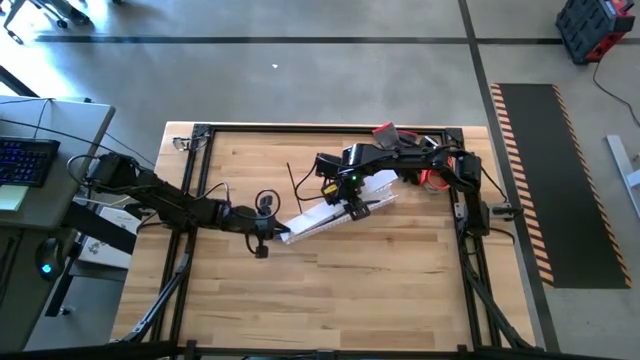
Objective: Ziptie cables
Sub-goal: Close the white cable duct
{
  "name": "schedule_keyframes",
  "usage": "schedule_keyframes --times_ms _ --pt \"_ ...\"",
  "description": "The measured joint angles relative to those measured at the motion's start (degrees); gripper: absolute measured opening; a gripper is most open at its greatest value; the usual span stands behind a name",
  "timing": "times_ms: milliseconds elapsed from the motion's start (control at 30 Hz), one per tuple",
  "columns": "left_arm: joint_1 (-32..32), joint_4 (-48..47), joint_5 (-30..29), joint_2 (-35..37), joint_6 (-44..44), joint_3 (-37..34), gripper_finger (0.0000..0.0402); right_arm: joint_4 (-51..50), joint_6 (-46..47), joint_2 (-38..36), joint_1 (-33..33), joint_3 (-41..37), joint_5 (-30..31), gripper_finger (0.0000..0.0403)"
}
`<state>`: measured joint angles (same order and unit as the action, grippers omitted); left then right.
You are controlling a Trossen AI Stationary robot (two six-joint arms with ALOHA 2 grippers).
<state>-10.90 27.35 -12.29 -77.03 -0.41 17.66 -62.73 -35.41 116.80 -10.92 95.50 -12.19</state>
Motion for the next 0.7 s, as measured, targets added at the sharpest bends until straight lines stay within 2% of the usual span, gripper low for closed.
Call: schedule_keyframes --times_ms 267,533,700 --pt "0.0 6.0 -0.5 0.0 -0.6 -3.5 0.0 -0.3 -0.1 0.0 0.0 0.0 1.3 0.0195" --pt "0.0 6.8 -0.9 0.0 -1.4 -3.9 0.0 -0.5 -0.1 0.0 0.0 0.0 1.4 0.0195" --pt "0.5 12.3 3.2 0.2 0.5 -3.1 0.0 -0.6 -0.2 0.0 0.0 0.0 1.6 0.0195"
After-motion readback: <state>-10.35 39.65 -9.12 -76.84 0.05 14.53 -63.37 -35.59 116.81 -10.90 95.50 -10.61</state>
